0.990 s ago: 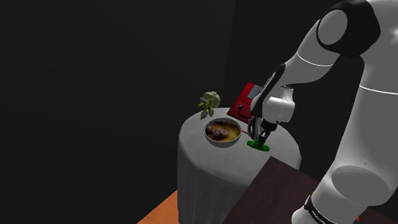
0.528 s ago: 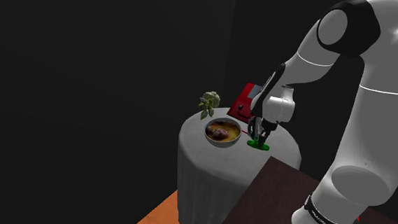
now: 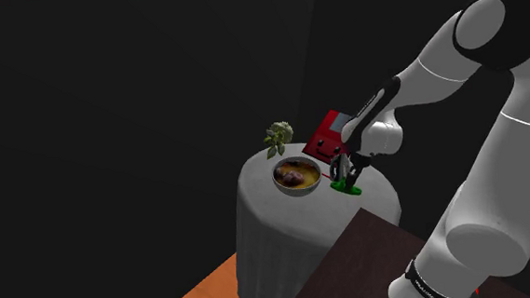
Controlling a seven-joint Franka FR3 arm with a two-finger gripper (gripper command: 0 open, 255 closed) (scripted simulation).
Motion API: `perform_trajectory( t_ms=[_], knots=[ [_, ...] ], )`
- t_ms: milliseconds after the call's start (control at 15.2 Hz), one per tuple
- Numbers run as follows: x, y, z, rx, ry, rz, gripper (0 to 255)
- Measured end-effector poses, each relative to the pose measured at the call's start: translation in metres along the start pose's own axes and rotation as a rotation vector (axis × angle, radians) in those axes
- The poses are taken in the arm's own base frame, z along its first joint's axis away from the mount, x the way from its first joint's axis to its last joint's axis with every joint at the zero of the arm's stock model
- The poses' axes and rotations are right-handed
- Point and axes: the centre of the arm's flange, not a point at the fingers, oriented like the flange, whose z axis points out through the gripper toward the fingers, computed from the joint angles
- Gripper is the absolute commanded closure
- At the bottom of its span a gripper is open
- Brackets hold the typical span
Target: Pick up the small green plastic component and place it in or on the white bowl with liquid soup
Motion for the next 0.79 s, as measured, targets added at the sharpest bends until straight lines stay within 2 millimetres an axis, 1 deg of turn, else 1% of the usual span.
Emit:
perform_trajectory(
  t_ms=[330, 792],
  knots=[
    [-0.001, 0.001, -0.027, 0.000, 0.000, 0.000, 255],
    [0.004, 0.001, -0.064, 0.000, 0.000, -0.001, 255]
  ],
)
